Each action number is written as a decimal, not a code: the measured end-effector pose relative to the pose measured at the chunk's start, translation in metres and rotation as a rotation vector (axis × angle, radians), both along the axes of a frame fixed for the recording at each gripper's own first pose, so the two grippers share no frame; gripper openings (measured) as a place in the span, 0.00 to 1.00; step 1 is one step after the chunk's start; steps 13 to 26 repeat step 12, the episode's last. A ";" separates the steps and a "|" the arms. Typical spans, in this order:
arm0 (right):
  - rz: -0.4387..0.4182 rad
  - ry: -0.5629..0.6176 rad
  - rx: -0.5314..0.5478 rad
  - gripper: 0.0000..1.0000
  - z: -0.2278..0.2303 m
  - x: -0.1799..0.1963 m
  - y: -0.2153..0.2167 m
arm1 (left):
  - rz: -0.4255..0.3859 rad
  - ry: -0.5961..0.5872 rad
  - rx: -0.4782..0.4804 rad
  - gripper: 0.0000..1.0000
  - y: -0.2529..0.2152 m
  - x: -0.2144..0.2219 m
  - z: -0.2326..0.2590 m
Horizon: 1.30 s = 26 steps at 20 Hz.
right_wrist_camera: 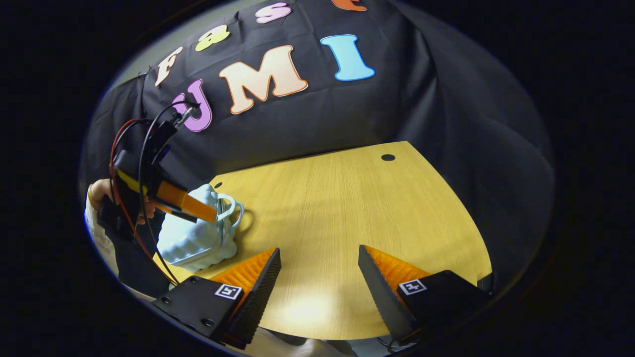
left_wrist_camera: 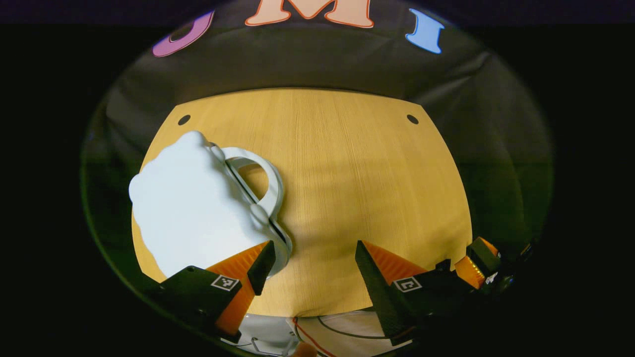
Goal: First open the suitcase, pack the skin care products into it, and then close the suitcase.
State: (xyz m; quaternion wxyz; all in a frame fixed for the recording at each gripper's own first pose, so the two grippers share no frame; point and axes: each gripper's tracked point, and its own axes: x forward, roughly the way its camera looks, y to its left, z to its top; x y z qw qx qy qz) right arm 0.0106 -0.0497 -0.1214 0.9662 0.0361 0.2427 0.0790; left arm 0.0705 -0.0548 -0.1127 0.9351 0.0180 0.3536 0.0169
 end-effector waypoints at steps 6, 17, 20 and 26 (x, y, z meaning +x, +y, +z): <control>0.009 -0.020 0.006 0.98 0.001 -0.008 -0.006 | 0.035 -0.066 -0.023 0.96 -0.015 -0.035 -0.008; 0.017 -0.027 0.013 0.98 0.003 -0.009 -0.005 | 0.032 -0.095 -0.045 0.96 -0.028 -0.051 0.001; 0.017 -0.027 0.013 0.98 0.003 -0.009 -0.005 | 0.032 -0.095 -0.045 0.96 -0.028 -0.051 0.001; 0.017 -0.027 0.013 0.98 0.003 -0.009 -0.005 | 0.032 -0.095 -0.045 0.96 -0.028 -0.051 0.001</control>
